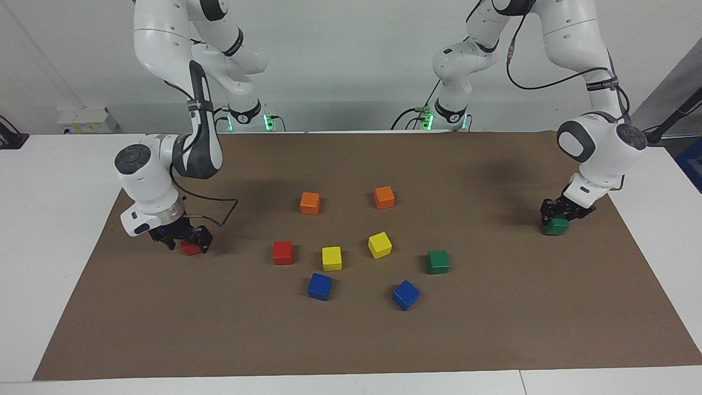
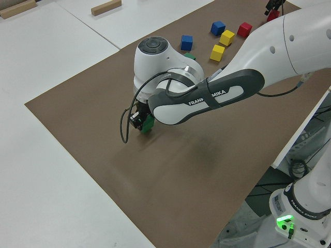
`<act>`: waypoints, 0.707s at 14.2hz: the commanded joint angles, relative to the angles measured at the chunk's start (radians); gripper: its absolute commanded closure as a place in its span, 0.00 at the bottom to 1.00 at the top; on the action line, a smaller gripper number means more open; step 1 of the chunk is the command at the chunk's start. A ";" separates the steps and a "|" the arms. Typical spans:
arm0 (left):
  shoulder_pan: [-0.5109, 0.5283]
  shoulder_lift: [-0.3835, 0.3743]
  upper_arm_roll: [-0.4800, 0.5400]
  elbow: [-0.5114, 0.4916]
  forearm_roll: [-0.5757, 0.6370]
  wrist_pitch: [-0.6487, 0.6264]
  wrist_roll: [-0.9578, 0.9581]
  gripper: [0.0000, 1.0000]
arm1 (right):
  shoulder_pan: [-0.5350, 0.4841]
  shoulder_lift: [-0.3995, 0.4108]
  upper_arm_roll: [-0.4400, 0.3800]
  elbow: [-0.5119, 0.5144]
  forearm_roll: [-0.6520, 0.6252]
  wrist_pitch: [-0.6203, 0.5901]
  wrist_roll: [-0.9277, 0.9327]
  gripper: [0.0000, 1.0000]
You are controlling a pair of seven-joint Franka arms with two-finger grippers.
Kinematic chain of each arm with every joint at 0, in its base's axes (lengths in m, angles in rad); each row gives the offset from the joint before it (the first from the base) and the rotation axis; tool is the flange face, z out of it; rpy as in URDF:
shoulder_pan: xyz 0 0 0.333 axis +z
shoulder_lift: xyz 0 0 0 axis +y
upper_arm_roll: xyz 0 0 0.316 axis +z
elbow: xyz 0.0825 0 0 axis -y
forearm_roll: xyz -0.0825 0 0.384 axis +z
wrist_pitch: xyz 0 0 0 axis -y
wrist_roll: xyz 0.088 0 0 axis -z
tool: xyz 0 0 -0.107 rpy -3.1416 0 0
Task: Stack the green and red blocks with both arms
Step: 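Lower the green block with the left gripper while the right gripper sets red down, then grasp the second red block with the right gripper while the left gripper releases green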
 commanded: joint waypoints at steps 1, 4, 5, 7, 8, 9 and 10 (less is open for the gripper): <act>-0.009 0.002 0.005 -0.013 -0.005 0.032 -0.009 1.00 | 0.106 0.040 0.007 0.269 -0.013 -0.260 0.185 0.00; -0.009 0.003 0.006 -0.011 -0.005 0.034 -0.005 0.20 | 0.202 0.072 0.007 0.331 -0.030 -0.263 0.300 0.00; -0.009 0.005 0.005 -0.004 -0.005 0.029 0.000 0.00 | 0.239 0.081 0.007 0.330 -0.033 -0.238 0.358 0.00; -0.009 0.008 0.006 0.024 -0.005 0.002 0.006 0.00 | 0.308 0.124 0.007 0.339 -0.045 -0.194 0.450 0.00; -0.011 0.008 0.005 0.053 -0.005 -0.032 0.006 0.00 | 0.321 0.141 0.007 0.339 -0.047 -0.162 0.467 0.00; -0.014 0.009 0.005 0.103 -0.005 -0.090 0.006 0.00 | 0.330 0.155 0.008 0.331 -0.047 -0.135 0.481 0.00; -0.026 0.017 0.005 0.166 -0.003 -0.159 0.004 0.00 | 0.347 0.164 0.008 0.327 -0.047 -0.126 0.489 0.00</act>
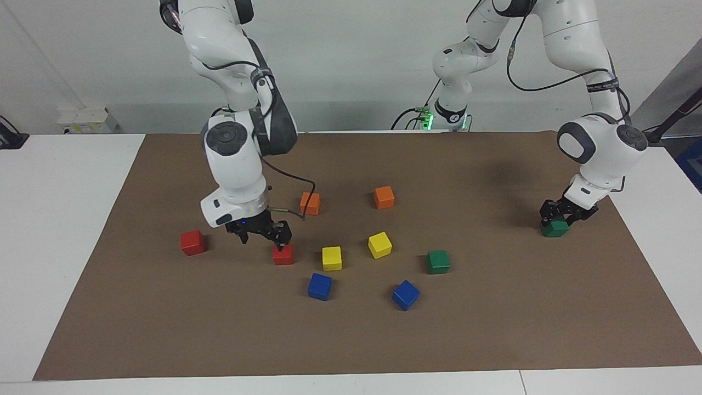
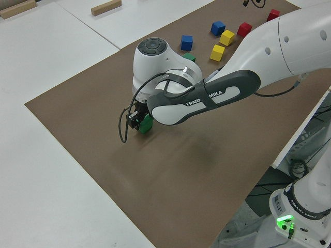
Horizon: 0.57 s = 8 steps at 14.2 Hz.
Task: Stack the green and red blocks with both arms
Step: 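Grasp the second red block with the right gripper while the left gripper releases green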
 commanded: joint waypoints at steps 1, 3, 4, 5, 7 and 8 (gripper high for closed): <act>-0.036 0.036 0.008 0.186 -0.003 -0.188 0.003 0.00 | 0.021 0.051 0.000 0.022 -0.016 0.027 0.032 0.00; -0.088 0.058 0.008 0.304 -0.005 -0.288 -0.032 0.00 | 0.009 0.052 0.000 -0.017 -0.016 0.072 0.028 0.00; -0.142 0.070 0.010 0.350 -0.003 -0.323 -0.131 0.00 | 0.007 0.048 0.000 -0.040 -0.016 0.092 0.024 0.00; -0.202 0.088 0.008 0.384 0.029 -0.334 -0.277 0.00 | 0.007 0.046 0.000 -0.059 -0.016 0.109 0.023 0.00; -0.314 0.102 0.007 0.413 0.064 -0.334 -0.504 0.00 | 0.009 0.044 0.000 -0.102 -0.016 0.156 0.023 0.00; -0.361 0.113 0.007 0.424 0.061 -0.336 -0.549 0.00 | 0.016 0.043 0.000 -0.128 -0.016 0.182 0.024 0.00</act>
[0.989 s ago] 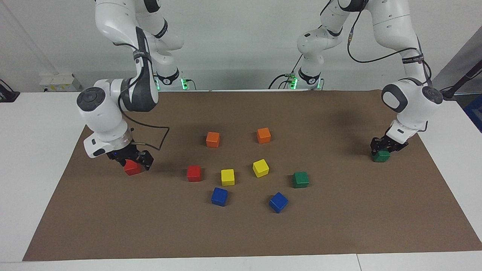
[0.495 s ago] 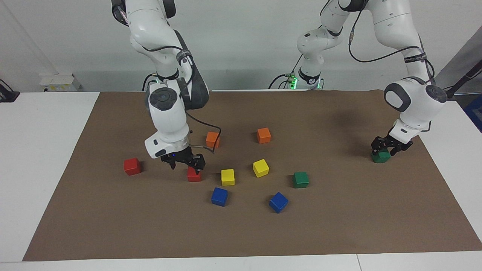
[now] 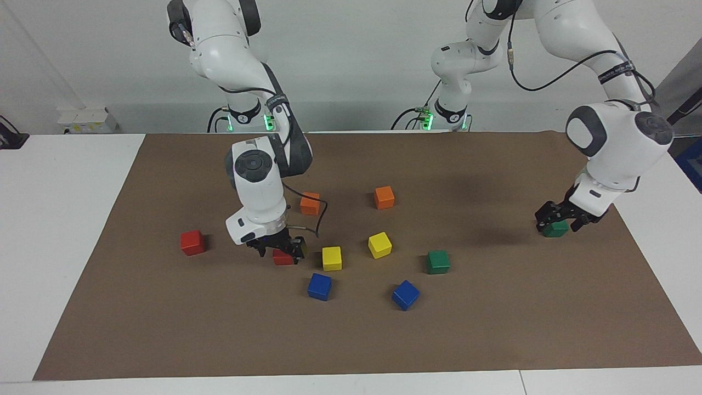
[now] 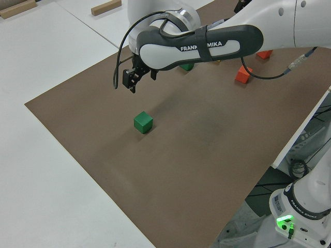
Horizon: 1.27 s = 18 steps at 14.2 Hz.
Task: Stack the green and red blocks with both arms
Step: 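Carry the red block outward with the right gripper while the left gripper reaches green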
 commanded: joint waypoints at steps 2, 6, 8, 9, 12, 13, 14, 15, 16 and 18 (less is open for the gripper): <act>-0.159 0.103 0.013 0.122 0.023 -0.038 -0.169 0.00 | 0.005 -0.026 0.007 -0.116 -0.015 0.106 0.005 0.00; -0.259 0.212 0.013 0.196 0.027 0.009 -0.223 0.00 | 0.007 -0.026 0.007 -0.130 -0.015 0.111 -0.053 0.31; -0.272 0.241 0.011 0.193 0.029 0.066 -0.222 0.00 | -0.004 -0.026 0.007 -0.121 -0.015 0.090 -0.078 1.00; -0.279 0.244 0.010 0.193 0.027 0.080 -0.220 0.00 | -0.017 -0.029 0.007 -0.114 -0.015 0.071 -0.085 1.00; -0.295 0.249 0.008 0.185 0.023 0.106 -0.222 0.00 | -0.109 -0.051 0.005 -0.003 -0.012 -0.131 -0.258 1.00; -0.302 0.252 0.008 0.182 0.010 0.112 -0.222 0.00 | -0.145 -0.063 0.005 0.034 -0.012 -0.195 -0.321 1.00; -0.313 0.259 0.010 0.171 0.007 0.126 -0.223 0.00 | -0.174 -0.089 0.005 0.048 -0.012 -0.234 -0.389 1.00; -0.318 0.259 0.010 0.161 0.006 0.140 -0.225 0.00 | -0.203 -0.122 0.004 0.042 -0.011 -0.243 -0.447 1.00; -0.319 0.259 0.011 0.144 0.007 0.150 -0.223 0.00 | -0.247 -0.152 0.005 0.030 -0.009 -0.245 -0.499 1.00; -0.328 0.258 0.013 0.107 0.016 0.190 -0.225 0.00 | -0.321 -0.175 0.005 0.022 -0.005 -0.248 -0.596 1.00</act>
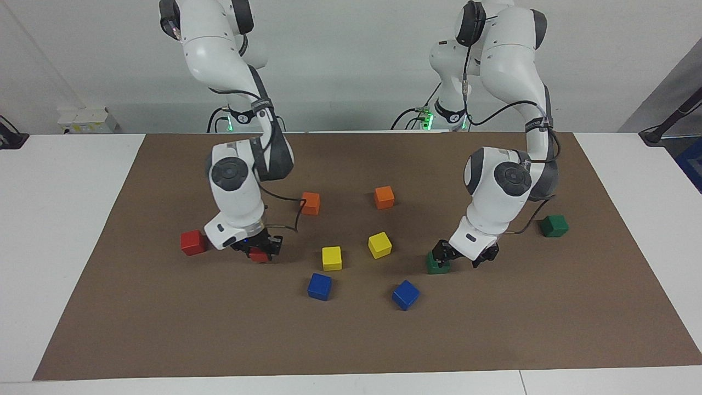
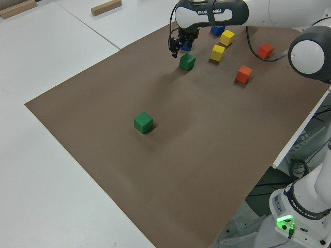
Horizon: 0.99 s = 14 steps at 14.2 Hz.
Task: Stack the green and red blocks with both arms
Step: 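Grasp the second green block with the left gripper and carry it outward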
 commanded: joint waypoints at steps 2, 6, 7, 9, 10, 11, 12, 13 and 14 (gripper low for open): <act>-0.027 0.008 0.016 -0.044 0.008 0.076 -0.015 0.00 | -0.114 -0.056 0.015 -0.079 0.007 0.010 -0.156 1.00; -0.040 0.015 0.019 -0.044 0.057 0.069 -0.016 0.60 | -0.142 -0.109 0.015 -0.263 0.032 0.187 -0.121 1.00; -0.039 0.015 0.018 -0.044 0.078 0.063 -0.015 1.00 | -0.138 -0.119 0.015 -0.292 0.033 0.210 -0.089 1.00; -0.037 0.014 0.018 -0.035 0.088 0.035 -0.016 1.00 | -0.129 -0.129 0.015 -0.329 0.033 0.241 -0.078 1.00; -0.036 0.011 0.019 -0.023 0.077 -0.001 -0.019 1.00 | -0.129 -0.134 0.015 -0.340 0.032 0.253 -0.093 1.00; -0.024 0.003 0.018 -0.004 0.076 -0.026 -0.018 1.00 | -0.129 -0.139 0.015 -0.352 0.032 0.258 -0.122 1.00; -0.004 -0.011 0.021 0.005 0.067 -0.052 -0.016 1.00 | -0.129 -0.143 0.015 -0.367 0.032 0.261 -0.167 1.00; 0.036 -0.041 0.019 0.003 0.057 -0.077 -0.006 1.00 | -0.127 -0.148 0.015 -0.378 0.032 0.261 -0.198 1.00; 0.067 -0.069 0.018 -0.003 0.057 -0.098 -0.001 1.00 | -0.127 -0.152 0.015 -0.389 0.032 0.261 -0.207 1.00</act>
